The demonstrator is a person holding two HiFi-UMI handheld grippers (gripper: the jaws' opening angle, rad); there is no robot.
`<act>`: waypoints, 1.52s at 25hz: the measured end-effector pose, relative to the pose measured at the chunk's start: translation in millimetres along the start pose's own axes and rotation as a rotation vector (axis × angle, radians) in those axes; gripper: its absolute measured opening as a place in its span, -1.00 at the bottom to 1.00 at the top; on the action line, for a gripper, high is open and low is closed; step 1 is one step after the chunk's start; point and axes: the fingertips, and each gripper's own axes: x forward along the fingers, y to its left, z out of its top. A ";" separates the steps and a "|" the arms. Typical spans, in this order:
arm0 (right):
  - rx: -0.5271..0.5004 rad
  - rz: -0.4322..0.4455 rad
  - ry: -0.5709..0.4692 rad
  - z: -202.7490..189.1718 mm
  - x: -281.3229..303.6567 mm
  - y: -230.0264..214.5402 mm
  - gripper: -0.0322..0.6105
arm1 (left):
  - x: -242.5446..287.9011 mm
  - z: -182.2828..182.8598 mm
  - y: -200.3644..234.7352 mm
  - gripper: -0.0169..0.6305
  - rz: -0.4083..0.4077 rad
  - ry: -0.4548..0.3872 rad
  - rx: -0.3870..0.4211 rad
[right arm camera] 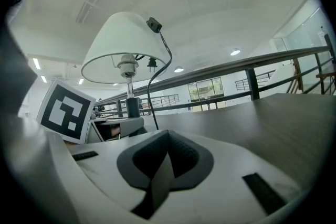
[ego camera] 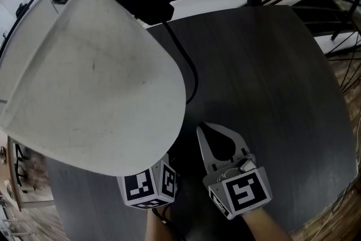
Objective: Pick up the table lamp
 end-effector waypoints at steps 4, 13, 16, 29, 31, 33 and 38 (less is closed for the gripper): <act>-0.002 0.000 -0.002 2.2 -0.7 4.0 -0.92 | -1.9 10.9 -1.0 -0.40 -0.020 -0.025 0.003; 0.000 0.006 -0.004 1.8 0.4 14.0 -0.89 | -2.5 20.2 -0.6 -0.41 -0.033 -0.052 0.060; 0.001 0.003 0.003 -0.8 -0.9 18.1 -0.87 | -9.2 17.2 3.6 -0.40 -0.030 -0.057 0.025; 0.007 -0.001 0.017 -2.1 -7.8 17.9 -0.87 | -20.4 4.6 7.9 -0.40 -0.009 -0.029 0.013; 0.008 -0.003 0.020 -4.0 -9.9 16.7 -0.87 | -21.9 -0.1 10.0 -0.40 0.005 -0.017 0.005; 0.006 -0.004 0.015 -4.9 -11.4 15.5 -0.87 | -20.9 -1.6 9.7 -0.39 0.011 -0.010 0.003; 0.003 -0.010 0.004 -2.4 -14.9 16.1 -0.87 | -21.3 -1.6 12.2 -0.37 0.021 -0.007 0.000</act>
